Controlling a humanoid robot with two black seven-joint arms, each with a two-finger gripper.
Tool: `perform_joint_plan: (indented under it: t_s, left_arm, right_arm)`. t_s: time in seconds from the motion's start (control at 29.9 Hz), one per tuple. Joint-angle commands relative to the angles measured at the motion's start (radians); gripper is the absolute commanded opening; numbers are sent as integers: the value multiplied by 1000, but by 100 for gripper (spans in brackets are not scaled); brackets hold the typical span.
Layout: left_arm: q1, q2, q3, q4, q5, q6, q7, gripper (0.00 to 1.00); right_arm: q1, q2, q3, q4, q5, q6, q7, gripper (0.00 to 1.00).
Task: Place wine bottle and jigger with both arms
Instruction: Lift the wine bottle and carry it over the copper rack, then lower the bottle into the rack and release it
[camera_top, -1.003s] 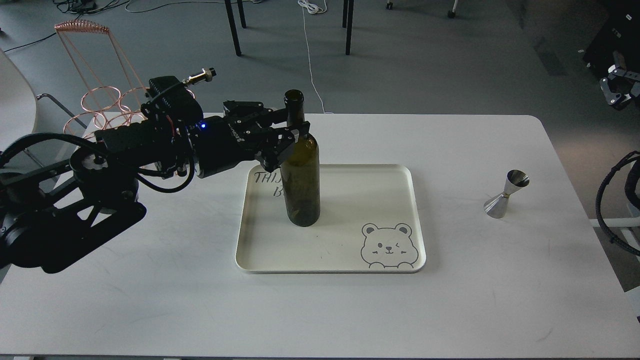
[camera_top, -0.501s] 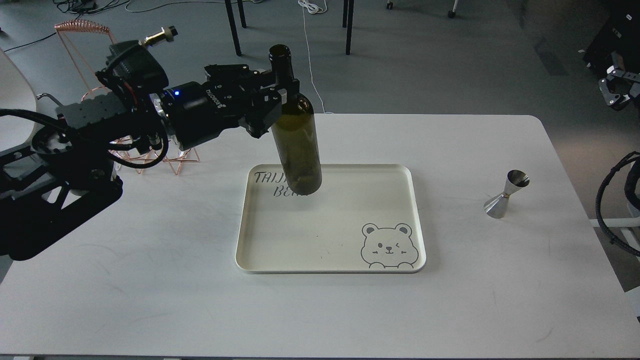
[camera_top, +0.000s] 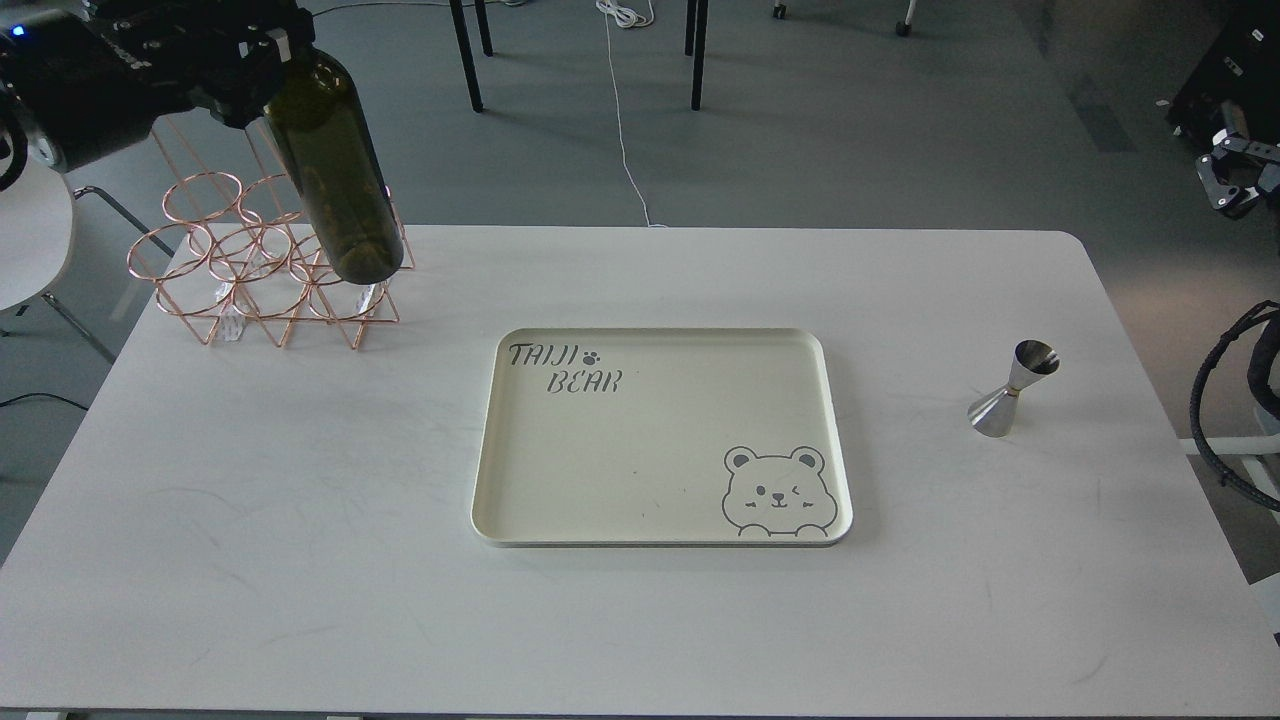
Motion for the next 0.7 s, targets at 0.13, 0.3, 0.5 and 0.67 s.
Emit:
perform_joint_plan:
  t_s: [0.13, 0.3, 0.5, 0.67]
  left_arm:
    - [-13, -32, 1, 160, 8, 2, -47, 13]
    - [-7, -44, 4, 160, 3, 5, -42, 12]
    - [-10, -90, 18, 191, 12, 7, -36, 12]
    - [-10, -106, 19, 197, 17, 8, -36, 12]
  right_arm:
    - [5, 0, -4, -1, -5, 0, 0, 99]
    - [5, -5, -5, -3, -5, 0, 0, 99]
    - [2, -5, -5, -3, -5, 0, 0, 99]
    - [-1, -5, -5, -3, -5, 0, 0, 99]
